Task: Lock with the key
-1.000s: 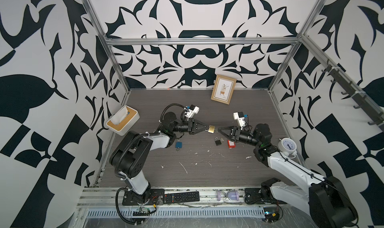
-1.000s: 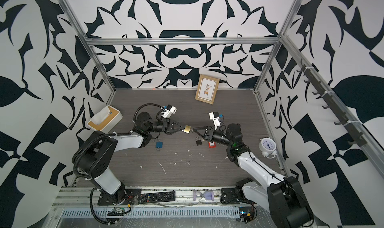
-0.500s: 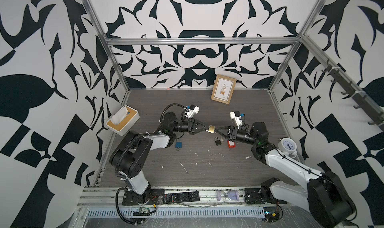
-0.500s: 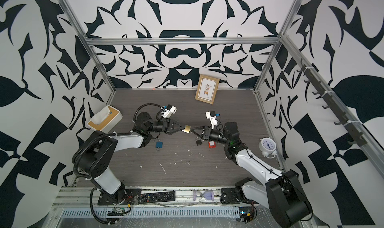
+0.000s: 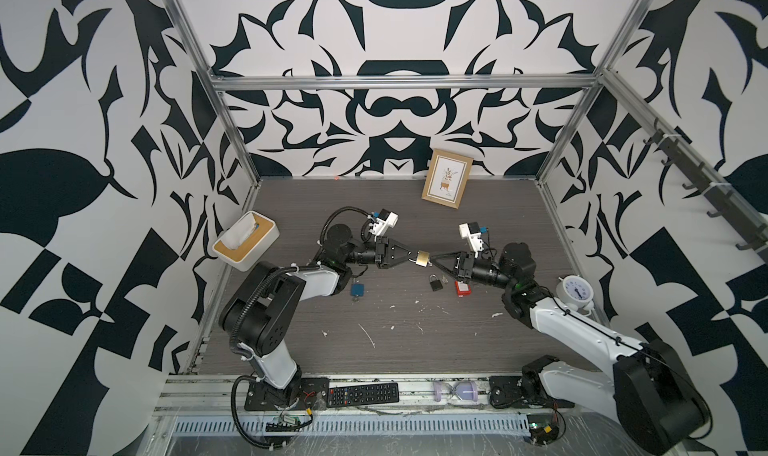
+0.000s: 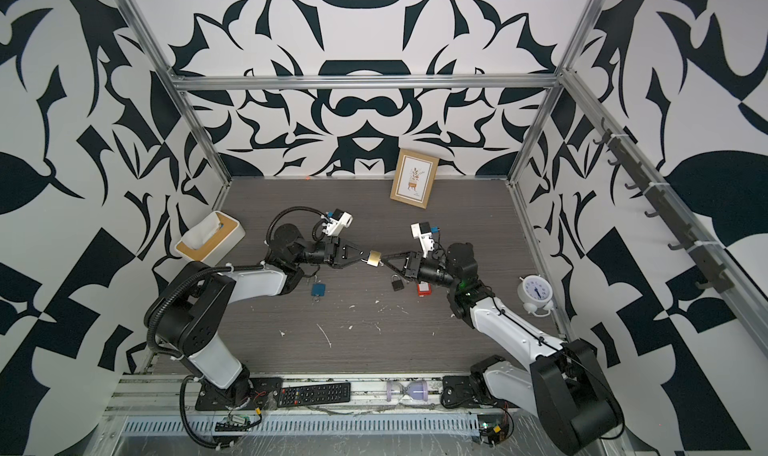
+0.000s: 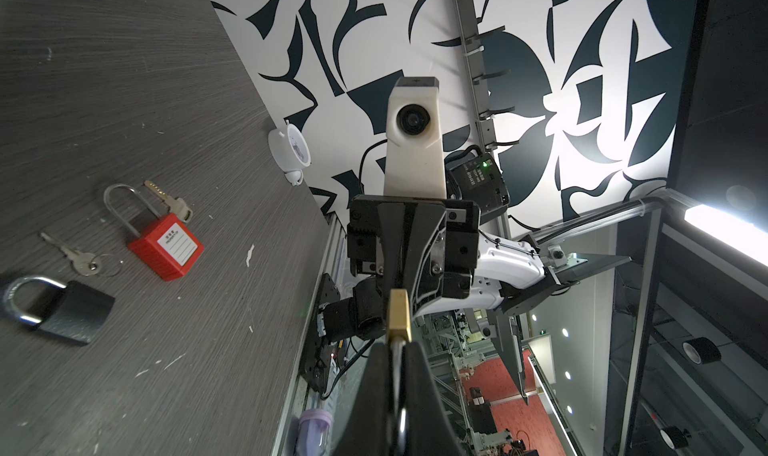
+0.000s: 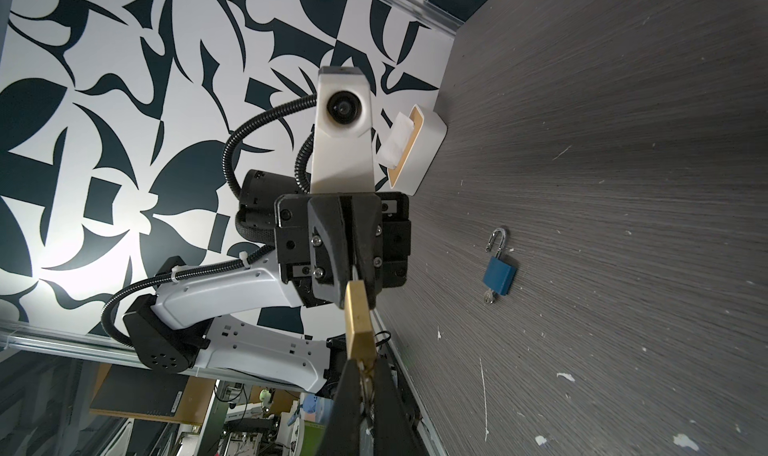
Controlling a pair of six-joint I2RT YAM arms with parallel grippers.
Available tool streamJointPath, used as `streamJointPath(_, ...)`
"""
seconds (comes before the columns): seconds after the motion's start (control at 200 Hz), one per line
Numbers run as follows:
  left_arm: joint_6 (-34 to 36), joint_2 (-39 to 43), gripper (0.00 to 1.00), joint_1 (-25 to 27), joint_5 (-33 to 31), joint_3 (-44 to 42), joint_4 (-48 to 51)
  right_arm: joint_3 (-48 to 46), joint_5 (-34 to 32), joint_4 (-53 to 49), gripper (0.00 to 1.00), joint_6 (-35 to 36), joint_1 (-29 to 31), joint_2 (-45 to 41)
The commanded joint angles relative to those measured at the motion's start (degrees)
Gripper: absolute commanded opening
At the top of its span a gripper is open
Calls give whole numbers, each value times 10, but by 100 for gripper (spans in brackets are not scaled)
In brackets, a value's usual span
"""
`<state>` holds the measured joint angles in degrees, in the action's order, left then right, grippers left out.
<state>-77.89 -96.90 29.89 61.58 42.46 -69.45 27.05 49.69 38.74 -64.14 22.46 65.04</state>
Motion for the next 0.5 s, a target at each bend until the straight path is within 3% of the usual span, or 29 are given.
streamJointPath(0.0,-9,5,0,4,7,-2,-29,20,4,24,0,17,3,2)
streamJointPath(0.495,-3,8,0,-21,12,-4,-13,12,16,52,0,12,-6,19)
